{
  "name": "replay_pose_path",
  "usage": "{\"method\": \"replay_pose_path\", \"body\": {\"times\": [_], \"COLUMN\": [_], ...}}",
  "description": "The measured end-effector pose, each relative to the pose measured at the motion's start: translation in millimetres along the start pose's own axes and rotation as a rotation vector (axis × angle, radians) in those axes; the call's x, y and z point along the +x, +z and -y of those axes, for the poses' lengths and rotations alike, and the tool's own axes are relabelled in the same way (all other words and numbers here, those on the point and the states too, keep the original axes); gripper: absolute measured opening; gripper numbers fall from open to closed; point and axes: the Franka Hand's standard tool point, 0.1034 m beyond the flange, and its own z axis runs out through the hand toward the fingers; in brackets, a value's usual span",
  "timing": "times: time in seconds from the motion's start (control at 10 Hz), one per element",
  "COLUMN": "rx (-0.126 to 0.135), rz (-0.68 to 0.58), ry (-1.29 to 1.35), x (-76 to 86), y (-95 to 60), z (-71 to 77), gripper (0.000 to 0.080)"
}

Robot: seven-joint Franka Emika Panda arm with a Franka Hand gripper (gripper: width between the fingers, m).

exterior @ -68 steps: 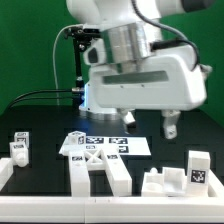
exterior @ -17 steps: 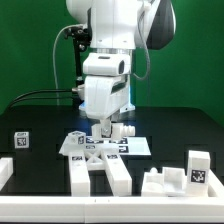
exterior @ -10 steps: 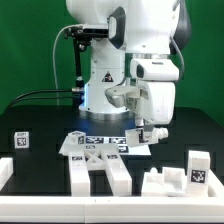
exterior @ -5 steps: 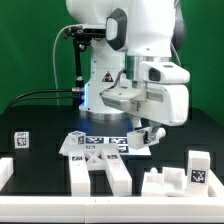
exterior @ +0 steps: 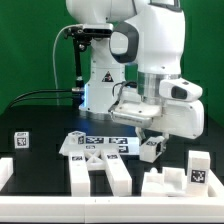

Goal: Assemble chair

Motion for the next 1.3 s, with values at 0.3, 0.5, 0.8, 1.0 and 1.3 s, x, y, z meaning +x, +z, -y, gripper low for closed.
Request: {"method": "replay_pose_path", "body": {"times": [0.3,0.5,0.8,1.0,1.3], "rx": [0.006,0.008,0.032,0.032,0.006], "rz": [0.012,0.015,0.070,0.101,0.136], "ry": [-0.114,-0.054,0.147,0.422,0.956], "x": [-3.7,-4.9,-14.3,-33.4,-46.0], "y": [0.9,-0.7,-39.2,-50.5,-56.0], "z": [1.7,2.1,-10.6,-12.0,-31.5], "gripper": [0.0282,0.0455,0.0645,0.0649,0.0649]}}
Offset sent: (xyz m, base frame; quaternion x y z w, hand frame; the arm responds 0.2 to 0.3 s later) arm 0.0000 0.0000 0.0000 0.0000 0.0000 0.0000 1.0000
